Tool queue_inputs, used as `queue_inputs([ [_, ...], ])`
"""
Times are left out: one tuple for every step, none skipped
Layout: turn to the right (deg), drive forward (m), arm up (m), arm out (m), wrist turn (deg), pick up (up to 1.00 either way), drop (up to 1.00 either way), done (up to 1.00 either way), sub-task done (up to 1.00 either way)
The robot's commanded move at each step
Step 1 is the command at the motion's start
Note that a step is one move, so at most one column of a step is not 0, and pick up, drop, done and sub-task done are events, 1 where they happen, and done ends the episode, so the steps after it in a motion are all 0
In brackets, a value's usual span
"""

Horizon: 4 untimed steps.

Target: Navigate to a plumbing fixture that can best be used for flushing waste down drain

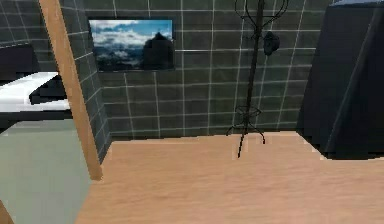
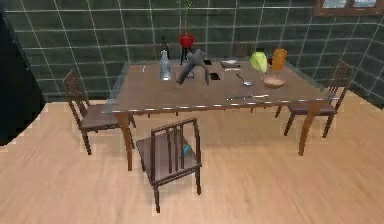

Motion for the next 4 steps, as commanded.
queue_inputs([
  [0.0,0.8,0.0,0.0,0.0,0.0,0.0,0.0,0.0],
  [-45.0,0.0,0.0,0.0,0.0,0.0,0.0,0.0,0.0],
  [-24.0,0.0,0.0,0.0,0.0,0.0,0.0,0.0,0.0],
  [0.0,1.0,0.0,0.0,0.0,0.0,0.0,0.0,0.0],
])
